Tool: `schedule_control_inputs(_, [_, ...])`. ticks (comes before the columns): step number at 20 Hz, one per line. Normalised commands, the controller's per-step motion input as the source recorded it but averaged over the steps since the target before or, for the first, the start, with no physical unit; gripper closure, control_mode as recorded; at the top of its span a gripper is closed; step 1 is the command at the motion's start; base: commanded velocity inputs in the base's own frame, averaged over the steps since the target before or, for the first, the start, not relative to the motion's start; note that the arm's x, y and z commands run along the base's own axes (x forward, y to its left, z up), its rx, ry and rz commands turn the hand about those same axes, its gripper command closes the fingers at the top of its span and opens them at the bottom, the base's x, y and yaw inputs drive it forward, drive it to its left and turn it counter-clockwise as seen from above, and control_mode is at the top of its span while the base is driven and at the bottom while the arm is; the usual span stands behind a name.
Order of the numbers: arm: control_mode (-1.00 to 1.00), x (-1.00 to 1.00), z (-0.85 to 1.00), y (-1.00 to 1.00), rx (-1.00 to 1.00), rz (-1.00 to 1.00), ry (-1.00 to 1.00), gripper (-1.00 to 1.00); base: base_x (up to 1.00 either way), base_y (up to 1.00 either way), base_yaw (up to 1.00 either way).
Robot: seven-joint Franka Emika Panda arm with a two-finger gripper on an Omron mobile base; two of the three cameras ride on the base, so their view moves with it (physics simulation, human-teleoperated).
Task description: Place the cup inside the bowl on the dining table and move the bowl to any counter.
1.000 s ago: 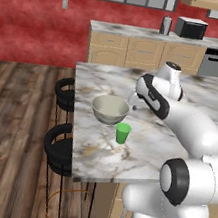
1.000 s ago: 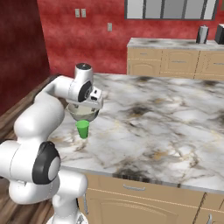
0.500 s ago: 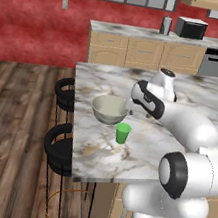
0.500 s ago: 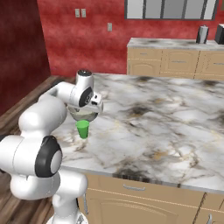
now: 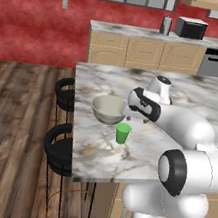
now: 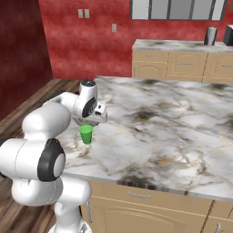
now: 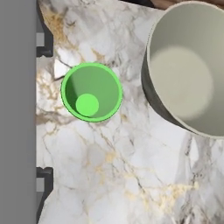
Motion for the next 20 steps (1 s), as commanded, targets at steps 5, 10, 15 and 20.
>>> schedule_control_inputs(5, [-1.00, 0.05, -0.27, 0.07, 0.00, 0.00, 0.00, -1.00, 0.00, 0.00, 0.00])
schedule_control_inputs(10, [-1.00, 0.03, -0.26, 0.07, 0.00, 0.00, 0.00, -1.00, 0.00, 0.00, 0.00])
schedule_control_inputs(15, [-1.00, 0.00, -0.26, 0.02, 0.00, 0.00, 0.00, -1.00, 0.00, 0.00, 0.00])
schedule_control_inputs(20, [-1.00, 0.12, -0.21, 0.00, 0.00, 0.00, 0.00, -1.00, 0.00, 0.00, 0.00])
